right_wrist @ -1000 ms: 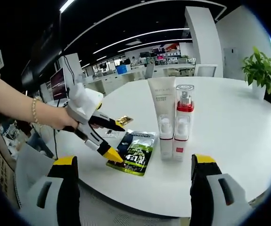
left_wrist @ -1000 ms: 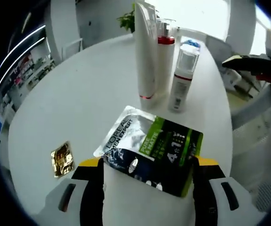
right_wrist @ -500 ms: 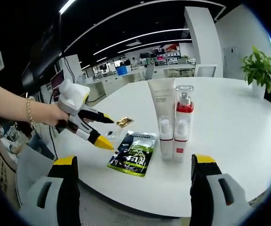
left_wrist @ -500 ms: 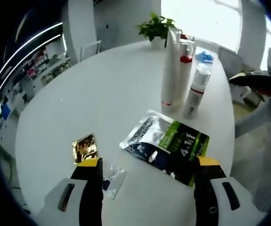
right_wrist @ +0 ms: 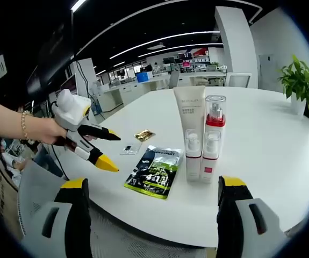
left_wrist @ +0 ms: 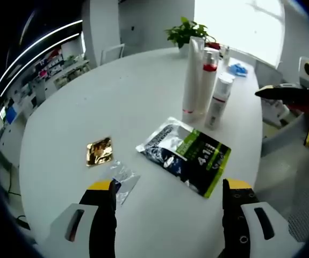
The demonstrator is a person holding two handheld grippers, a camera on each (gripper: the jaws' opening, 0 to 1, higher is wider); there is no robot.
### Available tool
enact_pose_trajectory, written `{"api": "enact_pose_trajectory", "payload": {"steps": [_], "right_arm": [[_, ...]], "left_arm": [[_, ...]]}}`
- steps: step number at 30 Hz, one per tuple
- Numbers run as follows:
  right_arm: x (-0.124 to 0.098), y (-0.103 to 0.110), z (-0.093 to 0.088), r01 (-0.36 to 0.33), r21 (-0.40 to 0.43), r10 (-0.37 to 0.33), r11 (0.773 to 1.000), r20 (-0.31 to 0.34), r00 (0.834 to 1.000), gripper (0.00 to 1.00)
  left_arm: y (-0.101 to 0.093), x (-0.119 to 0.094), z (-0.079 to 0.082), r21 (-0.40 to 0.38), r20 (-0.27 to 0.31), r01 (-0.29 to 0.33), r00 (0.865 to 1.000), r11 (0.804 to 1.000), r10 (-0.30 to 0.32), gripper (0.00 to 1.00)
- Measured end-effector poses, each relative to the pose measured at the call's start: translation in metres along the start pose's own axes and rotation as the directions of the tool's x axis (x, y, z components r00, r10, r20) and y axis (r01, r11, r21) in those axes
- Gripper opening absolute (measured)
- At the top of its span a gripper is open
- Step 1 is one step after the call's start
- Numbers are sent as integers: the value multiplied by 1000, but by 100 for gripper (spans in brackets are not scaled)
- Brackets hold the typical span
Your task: Arrange the skincare products in the storage area until every visible bottle or jar stands upright without overlapping.
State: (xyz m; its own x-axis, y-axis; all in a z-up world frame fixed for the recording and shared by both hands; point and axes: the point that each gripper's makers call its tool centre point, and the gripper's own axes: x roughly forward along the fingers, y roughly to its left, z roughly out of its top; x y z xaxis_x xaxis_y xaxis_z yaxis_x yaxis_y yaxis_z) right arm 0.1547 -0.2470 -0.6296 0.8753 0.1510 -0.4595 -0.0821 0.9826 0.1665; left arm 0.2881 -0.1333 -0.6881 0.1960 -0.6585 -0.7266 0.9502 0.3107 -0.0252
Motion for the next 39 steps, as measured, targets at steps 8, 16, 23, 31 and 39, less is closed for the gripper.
{"api": "enact_pose_trajectory", "payload": {"steps": [8,16,23,31,39], "right_arm": [[0,0,-1,1,-1,-1,1000,-5,1000,100],[2,3,-3,-8,-20,7,1000,-17,1000,100],[2,2,-4,1,-28,-1,1000,-25,1000,100],[2,1,-3,4,-17,-4,1000,-20,1000,99],[2,2,-4,3,-11,-3,1000,-25,1000,99]], "left_arm": [[9,-24,-6,-77,34,-44,998,996,47,80],[16,-50,-7,-200,120,-79,987,977,104,82],[9,-79,-3,-291,209,-80,967,953,145,89],[6,-105,-15,-304,209,-139,956,943,208,94],[-2,-111,-29,-353,229,-146,944,924,237,97]]}}
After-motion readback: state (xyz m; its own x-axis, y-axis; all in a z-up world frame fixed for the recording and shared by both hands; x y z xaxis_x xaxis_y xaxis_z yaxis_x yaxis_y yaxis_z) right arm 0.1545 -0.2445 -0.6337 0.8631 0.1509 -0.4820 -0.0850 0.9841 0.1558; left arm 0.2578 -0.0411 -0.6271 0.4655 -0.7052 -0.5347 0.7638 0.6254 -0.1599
